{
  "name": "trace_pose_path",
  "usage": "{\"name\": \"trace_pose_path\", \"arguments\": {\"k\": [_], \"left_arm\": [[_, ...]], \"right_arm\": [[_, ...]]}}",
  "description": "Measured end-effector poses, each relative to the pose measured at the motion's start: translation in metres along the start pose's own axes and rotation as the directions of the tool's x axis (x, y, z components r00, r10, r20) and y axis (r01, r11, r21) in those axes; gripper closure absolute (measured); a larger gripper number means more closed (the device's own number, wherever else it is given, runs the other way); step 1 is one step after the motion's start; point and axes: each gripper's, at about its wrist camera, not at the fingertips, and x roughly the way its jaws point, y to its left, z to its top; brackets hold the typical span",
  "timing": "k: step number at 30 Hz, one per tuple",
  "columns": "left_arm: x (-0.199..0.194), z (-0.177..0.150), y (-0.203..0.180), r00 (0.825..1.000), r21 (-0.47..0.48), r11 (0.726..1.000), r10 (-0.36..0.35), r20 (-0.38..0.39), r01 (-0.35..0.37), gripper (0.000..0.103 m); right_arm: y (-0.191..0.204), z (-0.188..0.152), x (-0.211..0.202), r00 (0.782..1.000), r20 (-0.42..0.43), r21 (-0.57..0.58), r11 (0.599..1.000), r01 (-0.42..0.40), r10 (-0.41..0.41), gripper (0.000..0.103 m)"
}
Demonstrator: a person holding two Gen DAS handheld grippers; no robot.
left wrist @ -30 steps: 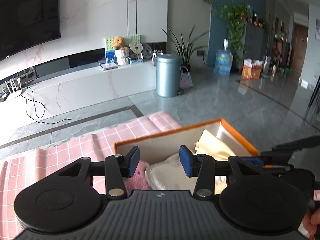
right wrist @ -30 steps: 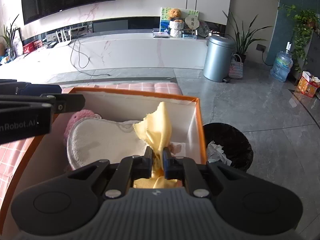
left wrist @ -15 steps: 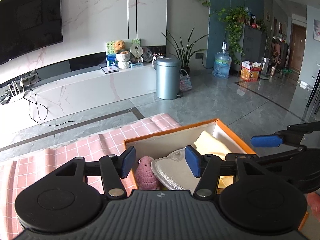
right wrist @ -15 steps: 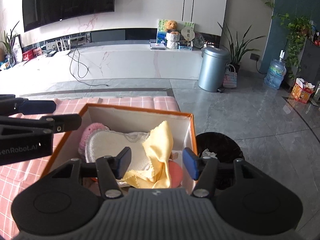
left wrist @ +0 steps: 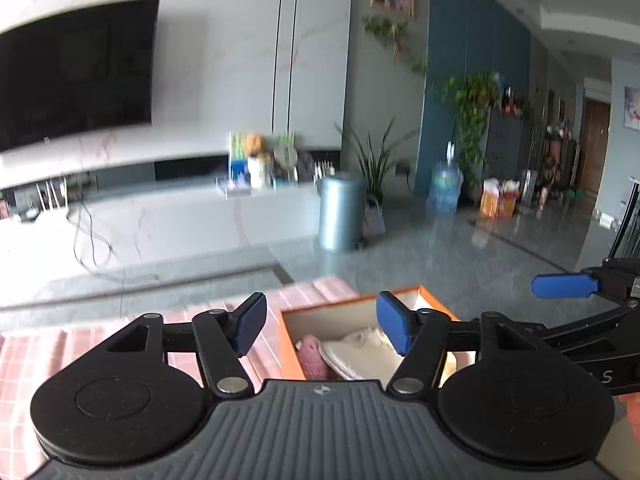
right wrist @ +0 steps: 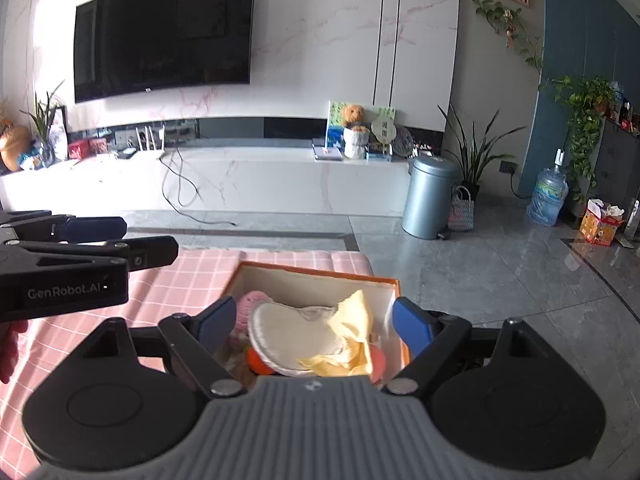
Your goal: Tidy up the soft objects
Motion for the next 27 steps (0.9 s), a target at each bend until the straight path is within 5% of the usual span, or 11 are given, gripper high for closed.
{"name": "trace_pose_path", "arguments": {"k": [7, 10, 15, 19, 27], "left_arm": [[-0.055, -0.011, 0.010, 0.990, -0.020, 0.998, 0.069, 0.122, -0.067, 0.023], [-0.078, -0.023, 0.013, 0.977, -0.028, 0.990, 0.141, 0.161, -0.139, 0.011], [-0.101, -0.051, 0.015, 0.952, 0.012, 0.966, 0.252, 0.172, -0.258, 0.009], [-0.106, -0.072, 0.020, 0.935, -0.015, 0.942, 0.333, 0.121, -0.334, 0.008], [-0.098, -0.103, 0.035, 0.943, -0.096, 0.938, 0.328, -0.056, -0.332, 0.002]], "right_arm": [[0.031, -0.017, -0.048, 0.994, 0.110, 0.024, 1.000, -0.003, 0.000, 0.008], [0.048, -0.033, -0.065, 0.988, 0.152, 0.055, 0.998, 0.004, -0.012, 0.005], [0.080, -0.066, -0.081, 0.985, 0.170, 0.057, 0.998, 0.021, -0.030, 0.003], [0.097, -0.087, -0.085, 0.987, 0.158, 0.027, 0.999, 0.029, -0.033, 0.003], [0.106, -0.115, -0.069, 0.999, 0.030, 0.012, 0.999, 0.042, -0.043, 0.003]]}}
